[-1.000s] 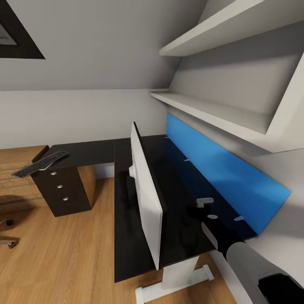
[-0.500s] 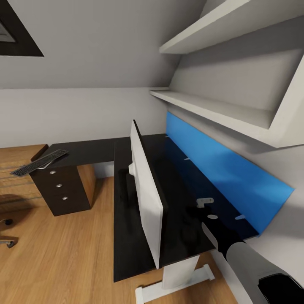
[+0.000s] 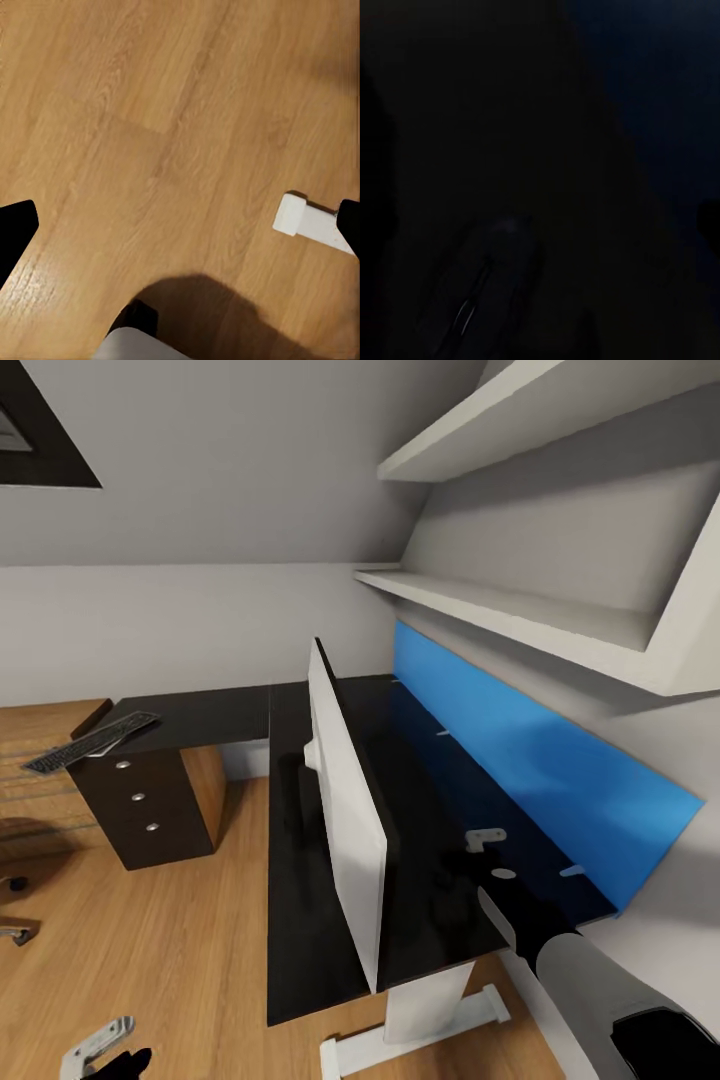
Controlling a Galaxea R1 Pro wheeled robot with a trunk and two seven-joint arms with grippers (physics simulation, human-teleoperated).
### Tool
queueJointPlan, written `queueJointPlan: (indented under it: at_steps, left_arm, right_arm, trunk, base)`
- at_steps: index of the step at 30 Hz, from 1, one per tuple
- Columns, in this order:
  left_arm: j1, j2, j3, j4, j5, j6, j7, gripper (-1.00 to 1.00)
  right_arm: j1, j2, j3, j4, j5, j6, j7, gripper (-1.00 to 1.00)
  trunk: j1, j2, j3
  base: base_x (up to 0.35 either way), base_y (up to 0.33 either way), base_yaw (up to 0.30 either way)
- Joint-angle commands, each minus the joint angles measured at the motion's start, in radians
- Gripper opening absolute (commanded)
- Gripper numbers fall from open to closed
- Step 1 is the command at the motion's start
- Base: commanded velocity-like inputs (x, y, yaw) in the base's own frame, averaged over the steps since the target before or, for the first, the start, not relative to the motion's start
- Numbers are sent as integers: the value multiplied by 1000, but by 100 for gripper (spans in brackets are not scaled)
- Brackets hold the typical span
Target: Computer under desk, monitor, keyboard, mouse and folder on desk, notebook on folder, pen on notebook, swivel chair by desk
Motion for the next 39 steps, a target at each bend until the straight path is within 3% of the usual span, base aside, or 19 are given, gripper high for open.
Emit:
queueJointPlan:
  at_steps: [1,4,6,10,25,39]
  left_arm:
    - [0,-5,13,19,10,15,4,100]
    - [0,-8,17,103,7,-52,2,100]
    - [0,-10,19,151,6,-175,2,100]
    - [0,-10,19,170,6,-237,3,100]
    - [0,-7,22,193,7,-272,5,100]
    - [0,-9,20,221,4,-274,3,100]
  right_arm:
    - [-1,-1,8,-4,-10,5,-6,100]
    - [-1,-2,7,-6,-10,5,-6,100]
    - [-1,-3,7,-8,-11,4,-5,100]
    - [-1,-3,6,-10,-12,4,-5,100]
    - [-1,-1,7,-11,-16,4,-4,100]
    - [-1,-5,3,-9,-15,5,-22,100]
  trunk:
    - [4,-8,-4]
    - [16,-29,-14]
    - [23,-43,-20]
    - [39,-71,-33]
    - [96,-176,-81]
    - [96,-176,-83]
  base:
    - [0,0,0]
    - [0,0,0]
    - [0,0,0]
    - [0,0,0]
    - [0,0,83]
    - [0,0,114]
